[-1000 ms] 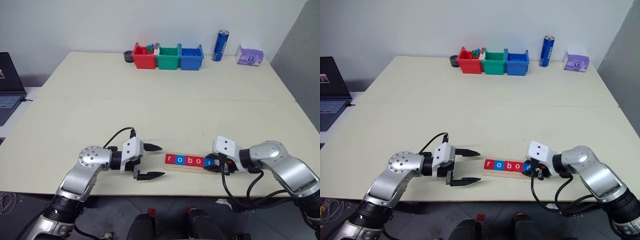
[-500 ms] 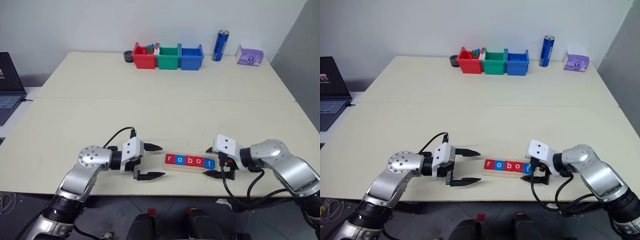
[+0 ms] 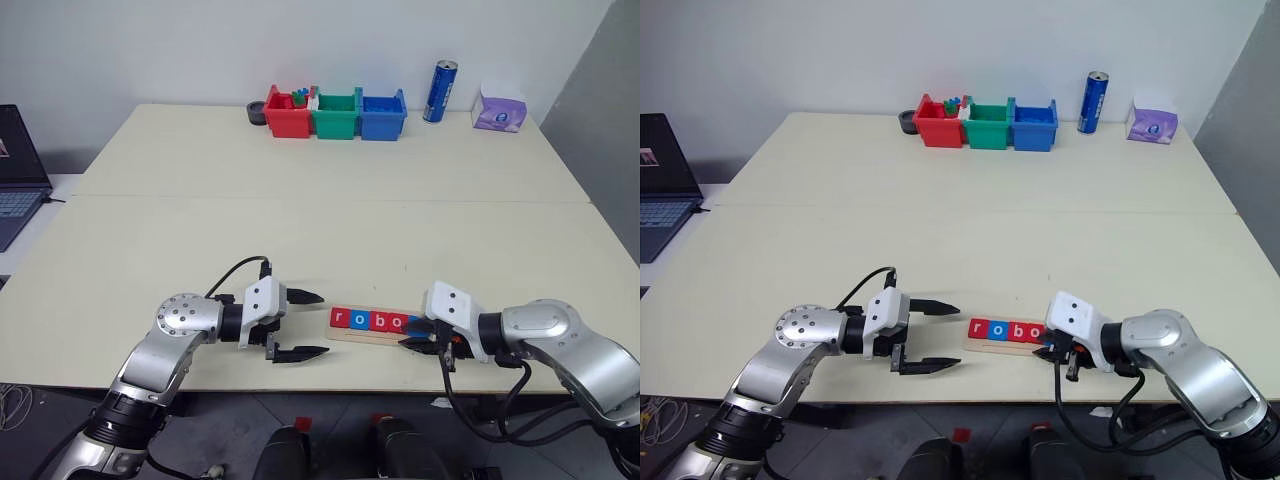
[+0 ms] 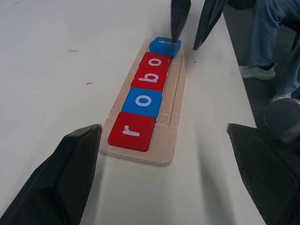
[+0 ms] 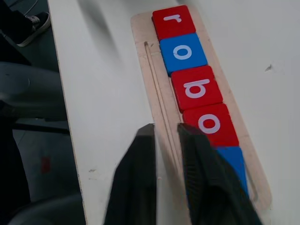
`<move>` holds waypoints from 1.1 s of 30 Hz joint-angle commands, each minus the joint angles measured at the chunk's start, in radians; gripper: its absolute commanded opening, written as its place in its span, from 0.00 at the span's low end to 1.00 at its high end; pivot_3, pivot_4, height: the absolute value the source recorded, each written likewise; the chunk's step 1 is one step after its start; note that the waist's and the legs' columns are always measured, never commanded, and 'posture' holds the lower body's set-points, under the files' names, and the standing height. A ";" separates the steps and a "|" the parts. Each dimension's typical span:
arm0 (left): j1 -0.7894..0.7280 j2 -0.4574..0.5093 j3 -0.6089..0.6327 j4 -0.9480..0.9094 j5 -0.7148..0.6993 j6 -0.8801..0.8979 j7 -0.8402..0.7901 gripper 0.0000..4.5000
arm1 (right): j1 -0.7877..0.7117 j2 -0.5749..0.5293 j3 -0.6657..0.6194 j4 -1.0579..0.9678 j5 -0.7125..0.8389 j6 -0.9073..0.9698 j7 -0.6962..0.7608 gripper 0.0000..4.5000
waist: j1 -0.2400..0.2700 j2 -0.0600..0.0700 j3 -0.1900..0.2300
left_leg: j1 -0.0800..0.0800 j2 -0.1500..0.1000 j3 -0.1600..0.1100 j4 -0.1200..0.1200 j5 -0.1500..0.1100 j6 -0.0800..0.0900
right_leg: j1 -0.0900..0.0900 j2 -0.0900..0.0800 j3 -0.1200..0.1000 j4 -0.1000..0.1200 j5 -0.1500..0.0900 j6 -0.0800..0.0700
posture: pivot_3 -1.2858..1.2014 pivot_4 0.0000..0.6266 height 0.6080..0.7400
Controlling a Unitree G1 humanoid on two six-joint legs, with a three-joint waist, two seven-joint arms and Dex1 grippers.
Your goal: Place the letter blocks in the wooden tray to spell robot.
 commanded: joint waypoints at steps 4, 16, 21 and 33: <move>-0.004 0.002 0.004 -0.002 -0.002 -0.031 -0.009 1.00 | -0.010 -0.015 0.014 0.000 -0.015 -0.001 -0.020 0.05 | 0.000 0.000 0.000 | 0.000 0.000 0.000 0.000 0.000 0.000 | 0.000 0.000 0.000 0.000 0.000 0.000 | 0.52 0.24 1.00; -0.001 -0.001 0.001 -0.011 -0.003 -0.026 0.000 1.00 | -0.020 -0.028 0.023 0.033 -0.030 -0.012 -0.026 0.05 | 0.000 0.000 0.000 | 0.000 0.000 0.000 0.000 0.000 0.000 | 0.000 0.000 0.000 0.000 0.000 0.000 | 0.52 0.24 1.00; -0.002 -0.001 0.001 -0.010 -0.002 -0.027 -0.001 1.00 | -0.023 -0.022 0.013 0.041 -0.036 -0.009 -0.036 0.05 | 0.000 0.000 0.000 | 0.000 0.000 0.000 0.000 0.000 0.000 | 0.000 0.000 0.000 0.000 0.000 0.000 | 0.52 0.24 1.00; -0.003 -0.004 -0.001 -0.002 0.000 -0.034 -0.003 1.00 | -0.019 -0.037 -0.012 0.020 -0.008 0.000 -0.018 0.05 | 0.000 0.000 0.000 | 0.000 0.000 0.000 0.000 0.000 0.000 | 0.000 0.000 0.000 0.000 0.000 0.000 | 0.52 0.24 1.00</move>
